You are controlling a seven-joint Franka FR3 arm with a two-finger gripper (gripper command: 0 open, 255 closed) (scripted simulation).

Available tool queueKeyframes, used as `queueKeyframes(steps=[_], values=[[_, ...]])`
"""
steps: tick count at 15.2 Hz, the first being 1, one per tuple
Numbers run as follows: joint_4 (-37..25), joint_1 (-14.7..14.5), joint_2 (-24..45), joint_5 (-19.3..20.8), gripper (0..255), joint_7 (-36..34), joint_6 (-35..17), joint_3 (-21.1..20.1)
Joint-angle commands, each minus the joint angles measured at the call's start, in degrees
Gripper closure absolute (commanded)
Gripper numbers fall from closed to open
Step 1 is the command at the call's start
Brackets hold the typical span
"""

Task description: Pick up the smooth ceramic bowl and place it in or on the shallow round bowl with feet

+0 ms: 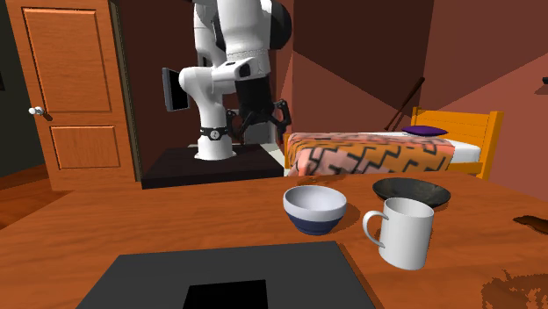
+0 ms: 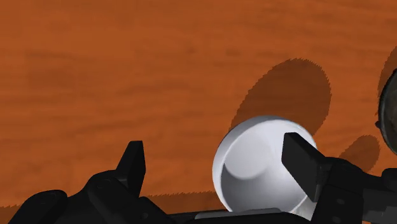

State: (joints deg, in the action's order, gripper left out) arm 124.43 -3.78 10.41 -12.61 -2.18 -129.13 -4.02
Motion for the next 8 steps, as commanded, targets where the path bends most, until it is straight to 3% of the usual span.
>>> queueKeyframes(steps=[1,8], values=[[-3.4,-0.3,4.7,-0.2,0,-0.2,-1.5,-0.2],[-17.7,-1.0,20.5,-0.3,0,-0.9,-3.7,-0.4]])
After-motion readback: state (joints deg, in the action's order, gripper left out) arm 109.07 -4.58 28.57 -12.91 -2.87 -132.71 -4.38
